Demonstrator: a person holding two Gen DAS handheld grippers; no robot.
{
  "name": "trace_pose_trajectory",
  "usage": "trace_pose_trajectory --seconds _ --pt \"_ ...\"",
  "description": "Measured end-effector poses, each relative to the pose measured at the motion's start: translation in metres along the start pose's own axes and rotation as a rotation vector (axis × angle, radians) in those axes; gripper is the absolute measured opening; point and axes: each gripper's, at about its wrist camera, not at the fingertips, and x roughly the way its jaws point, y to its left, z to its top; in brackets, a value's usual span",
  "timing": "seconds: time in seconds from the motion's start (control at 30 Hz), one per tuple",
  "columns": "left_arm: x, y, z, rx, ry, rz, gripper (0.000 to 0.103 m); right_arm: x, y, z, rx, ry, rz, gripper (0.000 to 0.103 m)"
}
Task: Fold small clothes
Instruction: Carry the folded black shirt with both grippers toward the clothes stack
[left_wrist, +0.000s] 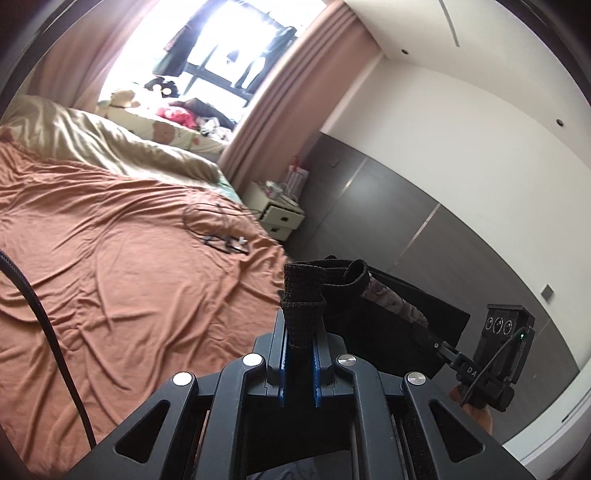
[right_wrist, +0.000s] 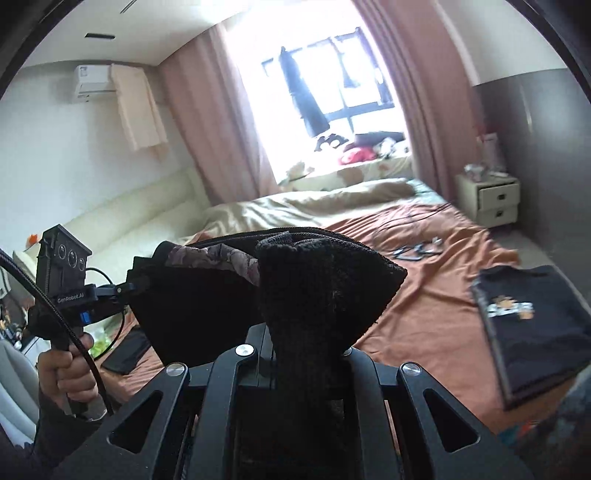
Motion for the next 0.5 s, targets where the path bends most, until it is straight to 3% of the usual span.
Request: trace_pose_trajectory --seconds 0.3,0.5 --pt "0.020 -0.077 -0.002 0.037 0.033 -0.119 0.010 -0.071 -0.008 0.005 0.007 -0.039 -0.085 0.008" --pt "0.046 -0.127 0.001 0.082 0.079 -0.183 0.011 -0.089 -0.021 0.010 0.008 -0.085 -0.144 0.008"
